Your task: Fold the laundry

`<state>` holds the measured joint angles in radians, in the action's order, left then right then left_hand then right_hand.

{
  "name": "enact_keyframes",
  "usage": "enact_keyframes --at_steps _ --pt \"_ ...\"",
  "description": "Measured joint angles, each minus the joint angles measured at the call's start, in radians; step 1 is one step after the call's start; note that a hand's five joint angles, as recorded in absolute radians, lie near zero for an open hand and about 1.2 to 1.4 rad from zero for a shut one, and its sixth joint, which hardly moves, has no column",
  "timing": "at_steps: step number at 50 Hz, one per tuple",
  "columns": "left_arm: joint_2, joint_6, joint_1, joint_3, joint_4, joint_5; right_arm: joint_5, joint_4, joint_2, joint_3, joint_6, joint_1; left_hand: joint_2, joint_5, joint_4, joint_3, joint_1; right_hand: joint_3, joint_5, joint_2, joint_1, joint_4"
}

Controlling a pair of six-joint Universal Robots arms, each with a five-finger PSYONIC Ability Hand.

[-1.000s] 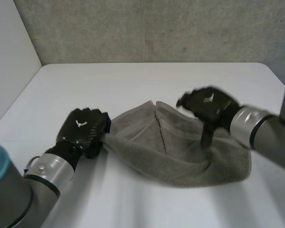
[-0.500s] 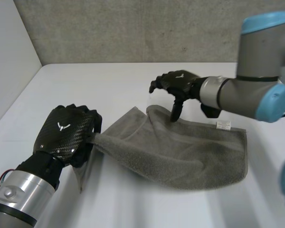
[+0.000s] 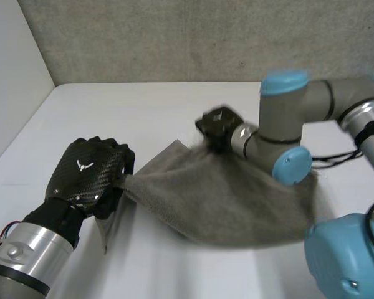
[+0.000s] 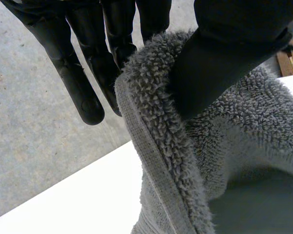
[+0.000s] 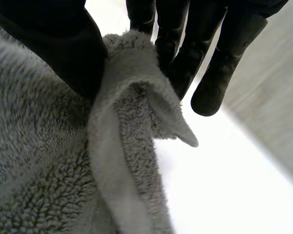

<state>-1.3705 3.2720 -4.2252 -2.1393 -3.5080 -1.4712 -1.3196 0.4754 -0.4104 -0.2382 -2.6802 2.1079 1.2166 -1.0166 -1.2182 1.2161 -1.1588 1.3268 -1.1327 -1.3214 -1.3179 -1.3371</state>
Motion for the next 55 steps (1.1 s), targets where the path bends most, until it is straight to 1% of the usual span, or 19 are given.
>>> enact_keyframes --at_steps 9,11,16,18,21,24,26,27,29,30,32,36,38,39,43,50,52,54,55 --pt "-0.02 -0.002 -0.03 0.113 -0.006 -0.001 -0.049 -0.194 -0.294 0.018 -0.241 -0.041 0.0 0.0 0.0 0.001 0.0 0.0 0.0 0.0 0.0 0.0" --pt "-0.035 -0.004 -0.053 0.189 -0.007 -0.004 -0.095 -0.264 -0.377 0.004 -0.299 -0.072 0.0 0.0 0.0 0.001 0.0 0.0 0.0 0.0 0.0 0.0" --pt "-0.09 -0.009 -0.084 0.37 -0.012 -0.015 -0.175 -0.381 -0.502 -0.067 -0.393 -0.142 0.0 0.0 0.0 0.001 0.0 0.009 0.0 -0.014 -0.011 0.0" --pt "-0.113 -0.011 -0.09 0.435 -0.015 -0.024 -0.174 -0.402 -0.539 -0.108 -0.414 -0.175 0.001 -0.009 0.0 0.001 0.0 0.012 0.0 -0.018 -0.015 0.0" --pt "-0.157 -0.013 -0.095 0.526 -0.02 -0.043 -0.113 -0.389 -0.579 -0.188 -0.416 -0.223 0.001 -0.008 0.0 0.001 0.0 0.015 0.0 -0.018 -0.016 0.0" --pt "-0.21 -0.014 -0.095 0.582 -0.024 -0.061 -0.002 -0.326 -0.598 -0.29 -0.366 -0.253 0.001 -0.008 0.0 0.001 0.0 0.015 0.0 -0.018 -0.016 0.0" --pt "-0.252 -0.014 -0.094 0.598 -0.023 -0.069 0.098 -0.26 -0.607 -0.397 -0.281 -0.268 0.001 -0.008 0.0 0.001 0.0 0.015 -0.004 -0.018 -0.016 0.0" --pt "-0.263 -0.014 -0.094 0.599 -0.023 -0.071 0.124 -0.242 -0.61 -0.432 -0.249 -0.272 0.001 -0.008 0.0 0.001 0.0 0.015 -0.004 -0.018 -0.016 0.0" --pt "-0.301 -0.012 -0.093 0.574 -0.022 -0.071 0.196 -0.198 -0.625 -0.576 -0.116 -0.283 0.001 -0.008 0.0 0.001 0.0 0.015 -0.004 -0.018 -0.016 0.0" --pt "-0.312 -0.012 -0.093 0.562 -0.022 -0.07 0.209 -0.192 -0.63 -0.614 -0.082 -0.286 0.001 -0.008 0.0 0.001 0.0 0.015 -0.004 -0.018 -0.016 0.0" --pt "-0.349 -0.009 -0.092 0.498 -0.023 -0.063 0.249 -0.187 -0.651 -0.771 0.058 -0.299 0.001 -0.008 0.0 0.001 0.0 0.015 -0.004 -0.018 -0.016 0.0" --pt "-0.401 -0.005 -0.091 0.382 -0.026 -0.042 0.279 -0.226 -0.679 -1.004 0.239 -0.319 0.001 -0.008 0.0 0.001 0.0 0.015 -0.004 -0.018 -0.016 0.0" --pt "-0.425 -0.003 -0.091 0.324 -0.028 -0.028 0.277 -0.28 -0.694 -1.129 0.315 -0.333 0.001 -0.008 0.0 0.001 0.0 0.015 -0.004 -0.018 -0.016 0.0" --pt "-0.443 -0.002 -0.091 0.275 -0.029 -0.015 0.271 -0.34 -0.709 -1.245 0.375 -0.347 0.001 -0.008 0.0 0.001 0.0 0.015 -0.004 -0.018 -0.016 0.0" --pt "-0.46 -0.001 -0.092 0.205 -0.029 0.006 0.26 -0.43 -0.742 -1.41 0.444 -0.371 0.001 -0.008 0.0 0.001 0.0 0.016 -0.004 -0.018 -0.016 0.0" --pt "-0.426 -0.001 -0.1 0.146 -0.025 0.019 0.257 -0.461 -0.841 -1.544 0.466 -0.416 0.001 -0.008 0.0 0.001 0.0 0.015 -0.004 -0.018 -0.015 0.0" --pt "-0.409 -0.001 -0.105 0.139 -0.025 0.019 0.262 -0.454 -0.873 -1.559 0.461 -0.426 0.001 -0.008 0.0 0.001 0.0 -0.192 0.21 0.194 0.208 0.211" --pt "-0.386 -0.001 -0.113 0.13 -0.025 0.019 0.274 -0.441 -0.919 -1.575 0.448 -0.442 0.001 -0.008 0.0 0.001 0.0 -0.579 0.6 0.591 0.579 0.594" --pt "-0.382 -0.001 -0.115 0.129 -0.025 0.019 0.277 -0.439 -0.928 -1.576 0.443 -0.446 0.001 -0.008 0.0 0.001 0.0 -0.639 0.664 0.673 0.659 0.653"
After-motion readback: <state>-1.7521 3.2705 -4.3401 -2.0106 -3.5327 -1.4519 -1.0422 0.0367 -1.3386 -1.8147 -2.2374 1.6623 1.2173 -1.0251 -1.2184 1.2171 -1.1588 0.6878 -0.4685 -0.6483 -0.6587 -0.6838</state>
